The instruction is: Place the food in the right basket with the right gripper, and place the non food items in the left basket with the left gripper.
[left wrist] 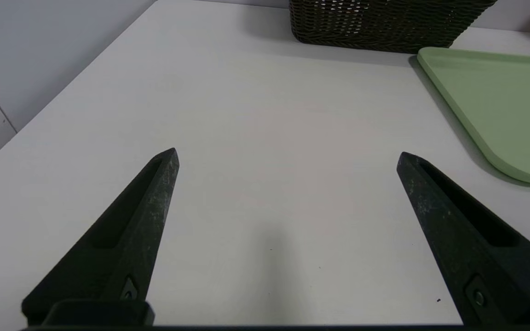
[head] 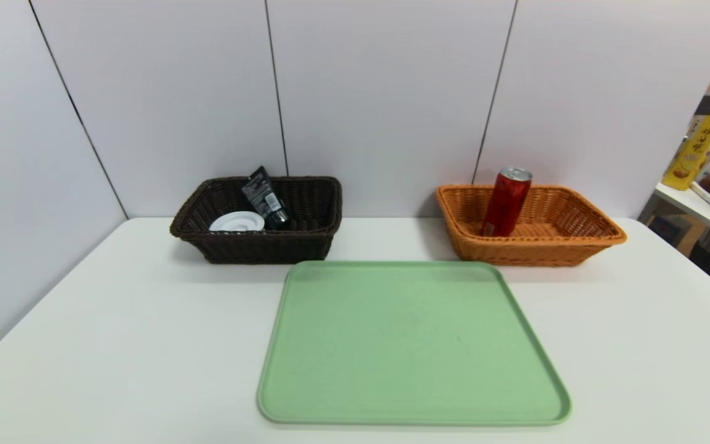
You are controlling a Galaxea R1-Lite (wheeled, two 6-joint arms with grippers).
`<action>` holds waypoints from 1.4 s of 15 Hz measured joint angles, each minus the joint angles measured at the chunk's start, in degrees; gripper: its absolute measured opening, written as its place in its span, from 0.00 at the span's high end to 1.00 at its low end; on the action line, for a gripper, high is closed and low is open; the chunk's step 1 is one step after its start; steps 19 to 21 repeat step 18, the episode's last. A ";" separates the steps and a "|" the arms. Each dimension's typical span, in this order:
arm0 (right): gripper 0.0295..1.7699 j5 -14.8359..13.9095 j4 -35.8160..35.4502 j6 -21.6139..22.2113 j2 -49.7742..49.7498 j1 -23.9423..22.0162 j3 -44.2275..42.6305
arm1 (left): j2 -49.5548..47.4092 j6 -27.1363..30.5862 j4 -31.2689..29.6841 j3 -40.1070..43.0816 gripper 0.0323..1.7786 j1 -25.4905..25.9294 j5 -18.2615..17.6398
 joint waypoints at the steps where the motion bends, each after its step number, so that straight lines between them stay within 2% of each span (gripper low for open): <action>1: 0.04 0.00 0.00 0.02 0.00 -0.02 0.00 | 0.00 0.02 -0.02 0.00 0.05 -0.02 0.00; 21: 0.04 0.00 -0.01 0.05 0.00 -0.02 -0.02 | 0.00 -0.02 0.00 0.00 0.05 -0.05 0.00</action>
